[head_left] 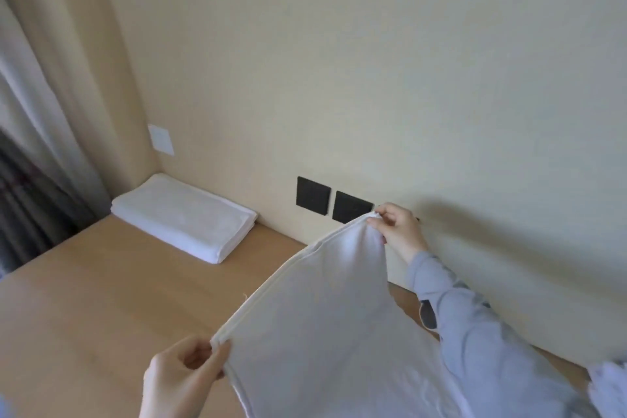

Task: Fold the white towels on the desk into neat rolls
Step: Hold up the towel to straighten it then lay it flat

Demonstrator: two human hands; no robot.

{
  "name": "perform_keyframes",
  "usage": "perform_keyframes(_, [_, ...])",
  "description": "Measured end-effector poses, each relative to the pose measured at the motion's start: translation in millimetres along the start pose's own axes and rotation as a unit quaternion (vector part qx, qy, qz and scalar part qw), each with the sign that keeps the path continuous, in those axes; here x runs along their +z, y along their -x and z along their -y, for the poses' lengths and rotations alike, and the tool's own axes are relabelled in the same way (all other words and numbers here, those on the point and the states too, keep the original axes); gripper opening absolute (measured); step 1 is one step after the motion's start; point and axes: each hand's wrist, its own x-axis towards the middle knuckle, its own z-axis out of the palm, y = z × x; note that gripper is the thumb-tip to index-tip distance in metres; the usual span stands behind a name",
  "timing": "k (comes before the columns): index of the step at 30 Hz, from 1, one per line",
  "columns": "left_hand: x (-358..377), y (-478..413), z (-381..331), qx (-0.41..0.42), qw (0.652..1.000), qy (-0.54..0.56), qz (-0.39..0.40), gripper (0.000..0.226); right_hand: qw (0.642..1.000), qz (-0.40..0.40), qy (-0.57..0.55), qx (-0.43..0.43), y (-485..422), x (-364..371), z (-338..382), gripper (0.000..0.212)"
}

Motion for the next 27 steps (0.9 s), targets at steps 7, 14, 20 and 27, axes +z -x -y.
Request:
perform_keyframes(7, [-63.8,-85.9,97.0,-0.121,0.988,-0.041,-0.089,0.01,0.996,0.072,0.049,-0.012,-43.2,185.4,-13.3,0.005])
perform_keyframes(14, [-94.2,-134.4,159.6,-0.232,0.97,-0.061,-0.03,0.018,0.966,0.137,0.22,-0.016,-63.6,294.6,-63.6,0.012])
perform_keyframes(20, [-96.4,-151.0,175.1,-0.227,0.955,-0.188,-0.022,0.022,0.931,0.15,0.32,-0.087,-79.0,332.6,-95.1,0.013])
perform_keyframes(27, [-30.4,-146.4,161.8,0.139,0.883,-0.448,-0.018,0.049,0.895,0.08,0.41,-0.156,-60.0,348.3,-89.4,0.036])
